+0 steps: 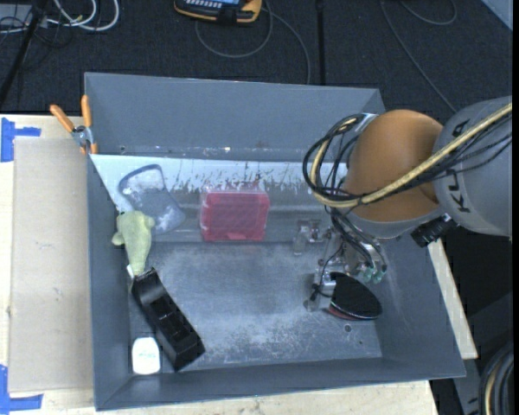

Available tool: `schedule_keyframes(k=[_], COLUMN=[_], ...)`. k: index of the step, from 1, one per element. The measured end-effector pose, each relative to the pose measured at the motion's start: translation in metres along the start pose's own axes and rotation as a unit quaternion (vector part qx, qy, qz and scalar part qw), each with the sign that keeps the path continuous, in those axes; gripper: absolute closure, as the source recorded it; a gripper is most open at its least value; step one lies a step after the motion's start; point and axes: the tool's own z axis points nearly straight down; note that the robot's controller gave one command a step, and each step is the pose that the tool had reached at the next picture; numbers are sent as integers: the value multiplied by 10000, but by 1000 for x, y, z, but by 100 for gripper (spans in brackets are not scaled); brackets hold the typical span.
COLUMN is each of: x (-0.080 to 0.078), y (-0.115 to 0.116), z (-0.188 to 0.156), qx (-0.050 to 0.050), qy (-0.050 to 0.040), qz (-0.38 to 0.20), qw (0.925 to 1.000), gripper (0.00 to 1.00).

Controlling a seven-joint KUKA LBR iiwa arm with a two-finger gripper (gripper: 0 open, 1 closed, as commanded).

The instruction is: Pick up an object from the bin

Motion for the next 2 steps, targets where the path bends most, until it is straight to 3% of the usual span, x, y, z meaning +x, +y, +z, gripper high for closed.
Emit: schedule_keyframes(k=[1,2], x=[-2,2], y=[0,-25], z=[-4,30], qx=[0,-10], qy=[-40,-59], qz=[0,254], qw=[10000,9997], gripper=[0,0])
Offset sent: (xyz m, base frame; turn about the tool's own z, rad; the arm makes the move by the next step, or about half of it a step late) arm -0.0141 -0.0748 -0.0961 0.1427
